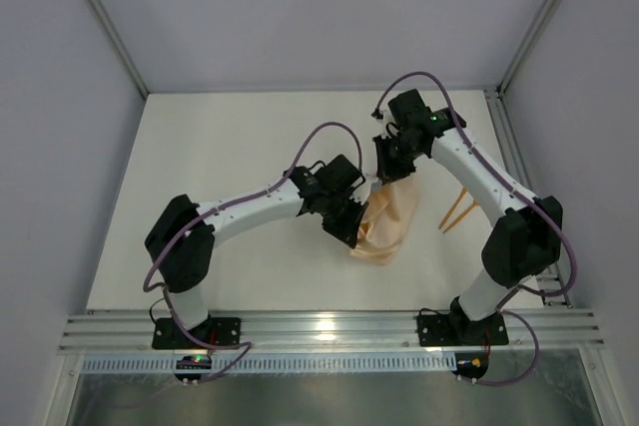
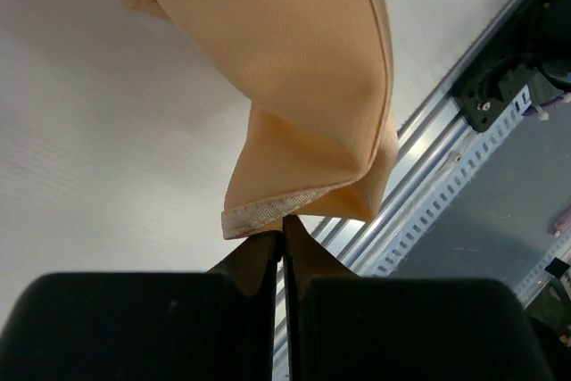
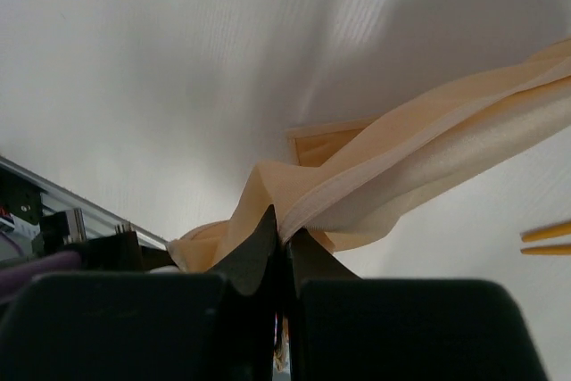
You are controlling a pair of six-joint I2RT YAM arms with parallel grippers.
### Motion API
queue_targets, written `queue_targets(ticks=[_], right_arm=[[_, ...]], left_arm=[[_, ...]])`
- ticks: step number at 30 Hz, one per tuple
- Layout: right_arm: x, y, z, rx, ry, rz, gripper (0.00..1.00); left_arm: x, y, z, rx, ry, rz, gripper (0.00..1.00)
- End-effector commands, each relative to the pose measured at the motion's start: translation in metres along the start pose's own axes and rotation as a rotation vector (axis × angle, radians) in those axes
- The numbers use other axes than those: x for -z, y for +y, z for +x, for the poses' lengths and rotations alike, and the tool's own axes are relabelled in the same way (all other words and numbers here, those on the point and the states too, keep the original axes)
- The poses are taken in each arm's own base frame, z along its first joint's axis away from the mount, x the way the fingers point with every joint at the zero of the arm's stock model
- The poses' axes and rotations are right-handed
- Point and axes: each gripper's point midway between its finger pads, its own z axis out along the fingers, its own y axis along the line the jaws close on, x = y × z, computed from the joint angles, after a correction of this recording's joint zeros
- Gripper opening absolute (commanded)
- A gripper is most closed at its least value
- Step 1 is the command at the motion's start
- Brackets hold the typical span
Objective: Fold the napkin into a case and place the utensils inside
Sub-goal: Turn over the upper triangle-folded napkin at the center of the board.
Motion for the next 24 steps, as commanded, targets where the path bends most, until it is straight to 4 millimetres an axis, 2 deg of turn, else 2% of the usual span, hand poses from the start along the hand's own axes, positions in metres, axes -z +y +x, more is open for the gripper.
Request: queue_targets(ticks=[1, 2, 3, 6, 8, 12, 14, 16, 18, 22, 24], right_arm=[[-0.004, 0.039, -0.04, 0.04, -0.114, -0.083, 0.03], [-0.009, 0.046, -0.042, 0.054, -0.1, -0.09, 0.03], [-0.024, 0.054, -0.041, 0.07, -0.065, -0.093, 0.03], [-0.028, 0.066, -0.053, 0.082, -0.09, -0.113, 0.03], [-0.021, 0.072, -0.064, 0.082, -0.154, -0.132, 0.03], [-0.001, 0.088, -0.081, 0.082, -0.224, -0.194, 0.03], [0.009, 0.093, -0.087, 0.075, -0.266, -0.211, 0.03], [0.01, 0.093, -0.085, 0.065, -0.281, -0.211, 0.03], [0.018, 0.093, -0.088, 0.063, -0.318, -0.208, 0.03], [0.026, 0.09, -0.087, 0.058, -0.335, -0.189, 0.03], [0.034, 0.088, -0.087, 0.057, -0.357, -0.174, 0.03]], left_arm=[[0.025, 0.004, -0.015, 0.044, -0.101, 0.042, 0.0], [0.03, 0.009, -0.013, 0.048, -0.108, 0.038, 0.0], [0.029, 0.025, -0.007, 0.066, -0.101, 0.004, 0.0], [0.042, 0.046, -0.001, 0.007, -0.097, -0.084, 0.0], [0.054, 0.06, -0.002, -0.027, -0.1, -0.148, 0.0], [0.092, 0.096, 0.0, -0.037, -0.114, -0.212, 0.0], [0.102, 0.106, 0.008, -0.114, -0.091, -0.246, 0.0], [0.112, 0.111, 0.013, -0.222, -0.089, -0.278, 0.0], [0.119, 0.118, 0.013, -0.269, -0.097, -0.327, 0.0], [0.132, 0.115, 0.004, -0.349, -0.122, -0.342, 0.0], [0.134, 0.119, 0.007, -0.389, -0.095, -0.369, 0.0]])
